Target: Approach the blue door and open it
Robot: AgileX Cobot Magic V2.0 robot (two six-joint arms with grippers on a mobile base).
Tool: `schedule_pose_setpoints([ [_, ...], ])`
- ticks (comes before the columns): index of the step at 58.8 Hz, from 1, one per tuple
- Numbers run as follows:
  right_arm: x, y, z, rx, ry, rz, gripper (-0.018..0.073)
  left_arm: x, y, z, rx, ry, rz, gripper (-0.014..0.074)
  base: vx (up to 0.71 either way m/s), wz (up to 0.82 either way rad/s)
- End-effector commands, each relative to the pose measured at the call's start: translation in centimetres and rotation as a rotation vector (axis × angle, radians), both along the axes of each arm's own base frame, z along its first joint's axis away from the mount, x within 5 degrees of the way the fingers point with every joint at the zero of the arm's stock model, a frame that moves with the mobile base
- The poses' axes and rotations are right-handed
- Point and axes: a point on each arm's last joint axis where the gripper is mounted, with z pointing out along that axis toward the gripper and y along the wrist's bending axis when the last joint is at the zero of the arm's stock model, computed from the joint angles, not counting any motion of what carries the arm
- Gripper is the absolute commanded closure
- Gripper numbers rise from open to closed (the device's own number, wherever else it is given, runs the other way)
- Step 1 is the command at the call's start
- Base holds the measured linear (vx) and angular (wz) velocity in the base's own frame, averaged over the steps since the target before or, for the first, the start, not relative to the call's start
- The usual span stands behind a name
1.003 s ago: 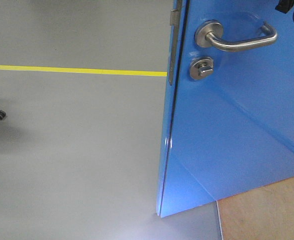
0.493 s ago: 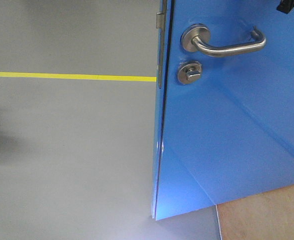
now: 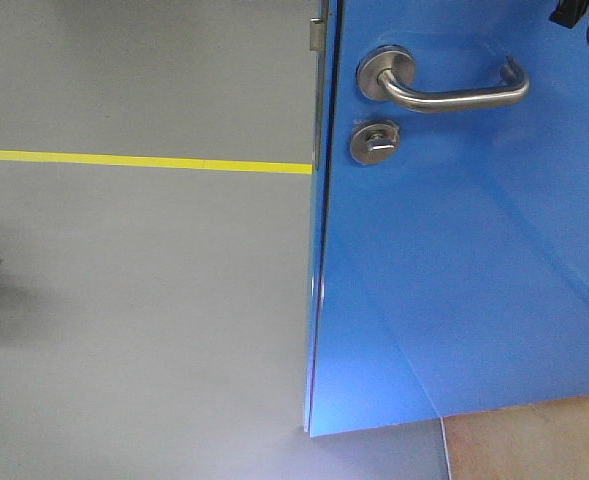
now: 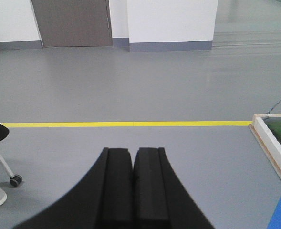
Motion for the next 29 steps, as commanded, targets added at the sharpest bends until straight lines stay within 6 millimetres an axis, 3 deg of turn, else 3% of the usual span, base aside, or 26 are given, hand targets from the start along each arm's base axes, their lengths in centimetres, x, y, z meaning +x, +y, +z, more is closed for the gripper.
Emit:
schedule_pose_setpoints([
  [1,-0.68,-0.33,2.56,0.096,-0.072,-0.036,0.0547,-0.05,-0.09,1.66,-0.010,-0.122,-0.011,0.0524,0.14,0.05],
  [29,-0.68,-0.33,2.56,0.096,-0.072,-0.036,0.0547,-0.05,-0.09,1.66,-0.010,-0.122,-0.011,0.0524,0.14,0.03],
])
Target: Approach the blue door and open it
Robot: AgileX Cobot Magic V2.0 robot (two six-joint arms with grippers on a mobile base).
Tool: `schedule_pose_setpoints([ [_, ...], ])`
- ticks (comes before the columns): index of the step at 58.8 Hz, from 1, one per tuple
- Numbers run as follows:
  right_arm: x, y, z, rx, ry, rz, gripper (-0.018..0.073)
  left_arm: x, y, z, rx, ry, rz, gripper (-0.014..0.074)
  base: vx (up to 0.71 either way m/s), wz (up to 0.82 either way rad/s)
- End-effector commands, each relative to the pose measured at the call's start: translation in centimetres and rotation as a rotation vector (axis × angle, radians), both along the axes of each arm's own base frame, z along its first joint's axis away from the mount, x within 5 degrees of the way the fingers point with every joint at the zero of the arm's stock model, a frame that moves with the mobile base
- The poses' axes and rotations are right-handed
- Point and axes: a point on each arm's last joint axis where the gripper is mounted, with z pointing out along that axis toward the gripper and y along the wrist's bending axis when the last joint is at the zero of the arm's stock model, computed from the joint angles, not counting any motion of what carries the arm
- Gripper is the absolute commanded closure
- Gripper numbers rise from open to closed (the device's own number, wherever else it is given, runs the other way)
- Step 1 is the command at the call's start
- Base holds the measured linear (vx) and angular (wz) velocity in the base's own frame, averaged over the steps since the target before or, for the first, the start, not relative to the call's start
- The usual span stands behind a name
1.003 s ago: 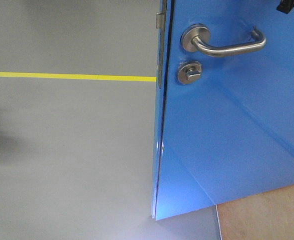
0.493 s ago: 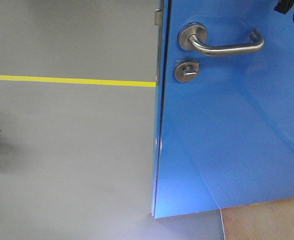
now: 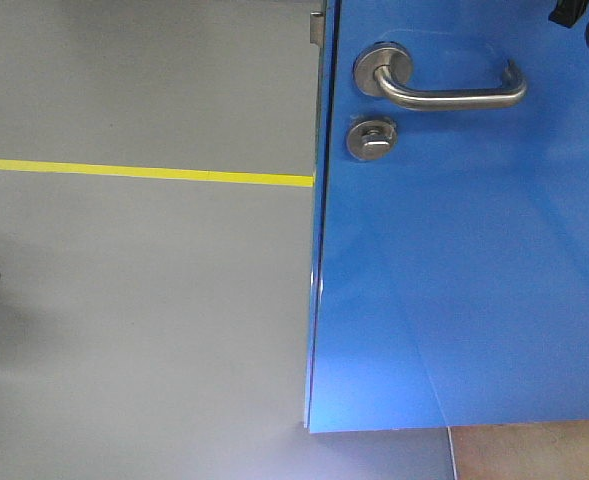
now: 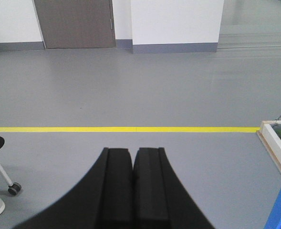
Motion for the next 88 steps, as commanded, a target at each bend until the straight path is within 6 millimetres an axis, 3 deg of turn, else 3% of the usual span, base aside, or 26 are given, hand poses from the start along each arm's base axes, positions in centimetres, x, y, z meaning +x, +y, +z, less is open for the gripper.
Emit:
schedule_pose_setpoints([
  [1,-0.78,-0.31,2.59,0.090,-0.075,-0.030,0.0547,-0.05,-0.09,1.66,-0.010,-0.122,-0.011,0.0524,0.13,-0.02],
  [88,-0.78,-0.31,2.59,0.090,-0.075,-0.030,0.0547,-0.05,-0.09,1.66,-0.010,-0.122,-0.011,0.0524,0.06,-0.05],
])
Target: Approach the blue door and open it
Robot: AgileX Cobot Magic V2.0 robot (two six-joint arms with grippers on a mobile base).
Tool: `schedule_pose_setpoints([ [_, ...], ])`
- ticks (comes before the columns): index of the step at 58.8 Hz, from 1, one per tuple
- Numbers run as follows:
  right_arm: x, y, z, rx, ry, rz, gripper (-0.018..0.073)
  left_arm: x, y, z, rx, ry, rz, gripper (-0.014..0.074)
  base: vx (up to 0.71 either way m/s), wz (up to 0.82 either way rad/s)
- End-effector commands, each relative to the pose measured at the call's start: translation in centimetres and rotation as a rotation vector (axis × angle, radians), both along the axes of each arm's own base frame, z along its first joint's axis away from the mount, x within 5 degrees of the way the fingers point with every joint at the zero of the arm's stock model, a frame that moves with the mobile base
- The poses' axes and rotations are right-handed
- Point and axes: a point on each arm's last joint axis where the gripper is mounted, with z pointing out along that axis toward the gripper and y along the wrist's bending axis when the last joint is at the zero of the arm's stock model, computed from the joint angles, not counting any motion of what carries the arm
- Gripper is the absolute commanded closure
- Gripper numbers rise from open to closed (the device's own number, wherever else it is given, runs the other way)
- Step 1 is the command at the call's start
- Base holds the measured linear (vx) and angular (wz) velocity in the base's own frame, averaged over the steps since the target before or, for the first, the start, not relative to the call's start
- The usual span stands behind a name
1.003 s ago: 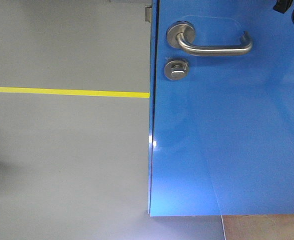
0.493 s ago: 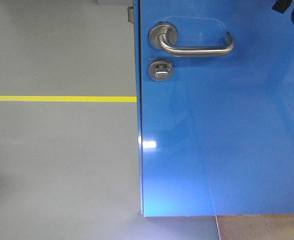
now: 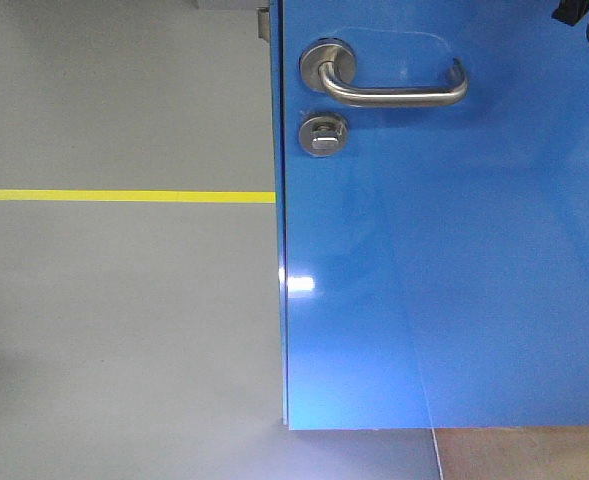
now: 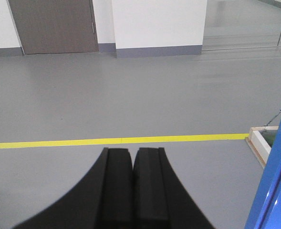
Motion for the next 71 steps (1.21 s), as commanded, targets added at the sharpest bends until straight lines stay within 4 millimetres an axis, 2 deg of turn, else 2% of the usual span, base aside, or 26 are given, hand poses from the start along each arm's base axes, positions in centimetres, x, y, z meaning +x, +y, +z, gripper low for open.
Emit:
schedule_pose_setpoints([
  [1,-1.03,-0.11,2.62,0.077,-0.081,-0.004,0.0547,-0.05,-0.09,1.66,-0.010,-0.122,-0.011,0.0524,-0.01,0.01],
  [71,-1.03,-0.11,2.62,0.077,-0.081,-0.004,0.0547,-0.05,-0.09,1.66,-0.010,-0.122,-0.011,0.0524,0.00,0.00],
])
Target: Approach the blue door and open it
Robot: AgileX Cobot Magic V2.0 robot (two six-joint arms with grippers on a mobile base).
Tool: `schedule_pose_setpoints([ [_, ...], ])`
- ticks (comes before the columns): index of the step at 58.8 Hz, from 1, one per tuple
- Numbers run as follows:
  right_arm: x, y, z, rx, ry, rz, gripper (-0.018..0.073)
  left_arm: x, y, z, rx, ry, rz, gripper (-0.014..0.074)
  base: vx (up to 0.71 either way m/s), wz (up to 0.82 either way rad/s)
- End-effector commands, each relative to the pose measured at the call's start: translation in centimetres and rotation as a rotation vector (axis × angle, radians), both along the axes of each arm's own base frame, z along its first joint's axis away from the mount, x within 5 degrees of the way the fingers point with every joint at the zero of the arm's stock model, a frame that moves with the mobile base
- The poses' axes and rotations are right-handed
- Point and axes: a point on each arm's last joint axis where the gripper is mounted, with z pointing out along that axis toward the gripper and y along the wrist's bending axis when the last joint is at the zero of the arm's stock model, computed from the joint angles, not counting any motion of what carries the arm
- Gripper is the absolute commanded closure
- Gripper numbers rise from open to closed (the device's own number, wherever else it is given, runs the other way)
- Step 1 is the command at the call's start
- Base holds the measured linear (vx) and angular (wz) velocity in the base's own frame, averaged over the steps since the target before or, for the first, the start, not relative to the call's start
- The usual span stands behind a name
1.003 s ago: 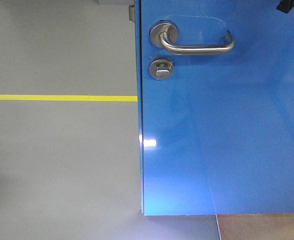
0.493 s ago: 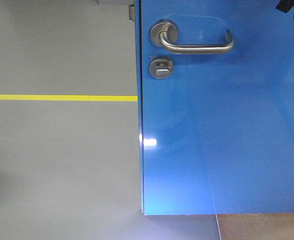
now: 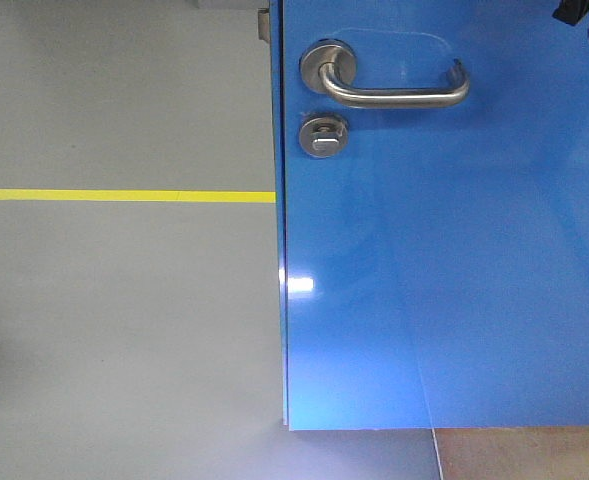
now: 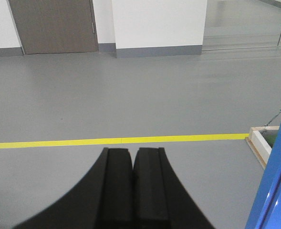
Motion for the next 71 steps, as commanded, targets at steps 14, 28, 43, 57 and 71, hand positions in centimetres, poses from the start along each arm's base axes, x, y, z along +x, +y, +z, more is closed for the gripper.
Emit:
schedule_pose_setpoints([
  [14,-0.96,-0.09,2.56,0.077,-0.078,-0.005,0.0547,-0.05,-0.09,1.66,-0.010,-0.122,-0.011,0.0524,0.00,0.00],
  [28,-0.96,-0.09,2.56,0.077,-0.078,-0.005,0.0547,-0.05,-0.09,1.66,-0.010,-0.122,-0.011,0.0524,0.00,0.00],
  [43,-0.96,-0.09,2.56,0.077,-0.078,-0.005,0.0547,-0.05,-0.09,1.66,-0.010,-0.122,-0.011,0.0524,0.00,0.00],
  [57,-0.96,-0.09,2.56,0.077,-0.078,-0.005,0.0547,-0.05,-0.09,1.66,-0.010,-0.122,-0.011,0.0524,0.00,0.00],
  [71,-0.46,-0.71,2.39,0.059,-0.069,-0.092,0.0547,-0.05,-0.09,1.66,-0.010,-0.122,-0.011,0.0524,0.00,0.00],
])
